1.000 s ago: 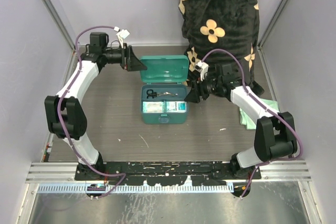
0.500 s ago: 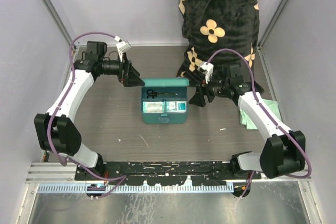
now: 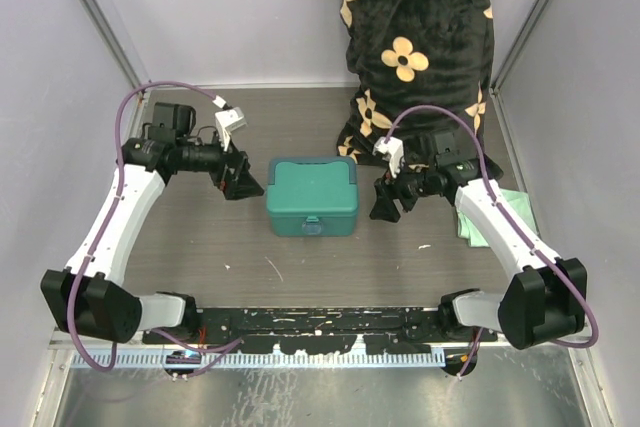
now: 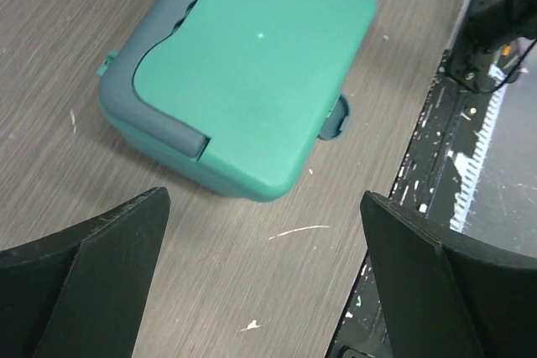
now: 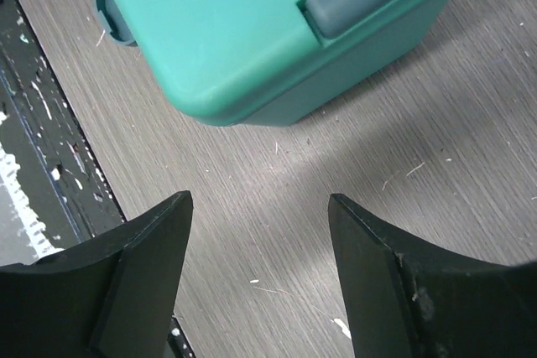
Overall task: Organize the medicine kit
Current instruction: Close the medicine box at the center of the board.
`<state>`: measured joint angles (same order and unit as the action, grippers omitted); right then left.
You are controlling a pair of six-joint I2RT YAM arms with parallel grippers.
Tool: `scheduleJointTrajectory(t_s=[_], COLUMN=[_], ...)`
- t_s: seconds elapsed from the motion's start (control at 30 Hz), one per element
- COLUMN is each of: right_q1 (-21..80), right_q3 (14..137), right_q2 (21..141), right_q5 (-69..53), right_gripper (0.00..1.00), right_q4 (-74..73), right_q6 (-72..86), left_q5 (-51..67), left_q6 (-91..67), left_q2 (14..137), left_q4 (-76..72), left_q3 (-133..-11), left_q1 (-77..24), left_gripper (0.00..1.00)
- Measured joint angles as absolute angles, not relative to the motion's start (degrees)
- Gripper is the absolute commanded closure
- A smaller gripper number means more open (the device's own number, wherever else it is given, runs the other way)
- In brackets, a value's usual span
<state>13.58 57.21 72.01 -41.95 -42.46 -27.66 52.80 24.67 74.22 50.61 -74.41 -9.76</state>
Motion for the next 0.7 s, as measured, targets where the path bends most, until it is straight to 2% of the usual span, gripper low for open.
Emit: scheduleJointTrajectory(t_s=[0.27,0.53,0.7], right_q1=[21.32,26.39,27.88], right_q3=[53.39,48.53,47.92], right_q2=[71.85,71.61,71.61], right_q5=[-35.51,-31.42,-29.52], right_gripper=[0.29,0.33,0.36], right_q4=[-39.07,-30.59,-25.17], right_q6=[-29.32,-27.57,-24.08], left_q5=[46.06,45.98,46.02], left_q6=[19.46,11.07,7.09], left_q2=[77.14,93.17,98.7], left_q4=[44.88,38.17,35.27], left_q3=[-72.75,-80.23,-83.37], left_q1=[-9.76,-10.07,-11.31], left_gripper=[0.02,0.0,0.06])
